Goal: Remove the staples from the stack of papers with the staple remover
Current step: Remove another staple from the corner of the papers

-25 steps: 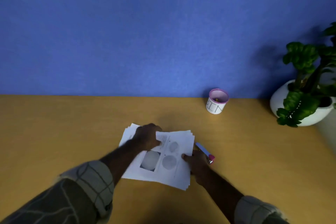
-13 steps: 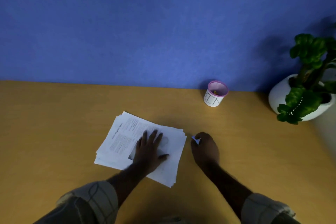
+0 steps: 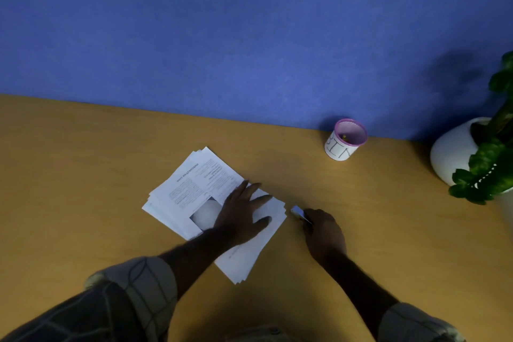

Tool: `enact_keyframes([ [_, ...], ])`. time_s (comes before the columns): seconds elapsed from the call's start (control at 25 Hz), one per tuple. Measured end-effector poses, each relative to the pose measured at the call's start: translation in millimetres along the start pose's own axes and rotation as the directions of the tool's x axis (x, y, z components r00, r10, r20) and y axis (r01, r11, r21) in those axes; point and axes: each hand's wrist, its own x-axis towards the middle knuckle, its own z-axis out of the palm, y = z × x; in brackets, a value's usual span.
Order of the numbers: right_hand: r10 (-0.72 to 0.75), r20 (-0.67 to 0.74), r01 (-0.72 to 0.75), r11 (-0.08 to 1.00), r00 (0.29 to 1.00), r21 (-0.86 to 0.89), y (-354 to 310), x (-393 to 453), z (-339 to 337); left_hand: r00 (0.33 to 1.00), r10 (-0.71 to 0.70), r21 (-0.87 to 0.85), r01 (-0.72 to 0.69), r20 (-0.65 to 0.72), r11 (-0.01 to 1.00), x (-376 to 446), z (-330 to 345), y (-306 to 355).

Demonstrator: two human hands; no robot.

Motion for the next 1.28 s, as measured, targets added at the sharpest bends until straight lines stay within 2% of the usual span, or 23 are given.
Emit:
enact_keyframes([
  [0.16, -0.184, 0.013, 0.184, 0.983, 0.983, -0.003, -7.1, -0.1, 0.3, 0.998, 0.053, 0.054, -0.054, 0.019, 0.997, 7.6, 23.4, 7.8],
  [0.36, -0.273, -0.018, 0.272, 0.961, 0.962, -0.042, -9.7, 4.4, 0.9, 0.994, 0.096, 0.125, -0.090, -0.042, 0.988, 3.3, 36.7, 2.5],
  [0.56, -0.354, -0.012, 0.353, 0.934, 0.935, -0.054, -13.9, 11.6, 1.0, 0.995, 0.089, 0.125, -0.084, -0.040, 0.989, 4.0, 38.7, 0.8],
  [1.0, -0.410, 0.041, 0.408, 0.884, 0.911, -0.231, -15.3, 5.1, 7.3, 0.994, 0.105, 0.166, -0.096, -0.043, 0.981, 3.4, 39.4, 3.2],
  [1.2, -0.275, 0.030, 0.277, 0.956, 0.961, -0.097, -26.2, 4.0, 12.8, 0.995, 0.093, 0.152, -0.085, -0.047, 0.985, 4.3, 39.3, 3.1],
  [1.28, -0.283, 0.029, 0.285, 0.955, 0.959, -0.084, -27.6, 5.7, 12.7, 0.995, 0.090, 0.144, -0.082, -0.048, 0.986, 4.6, 40.1, 2.8],
])
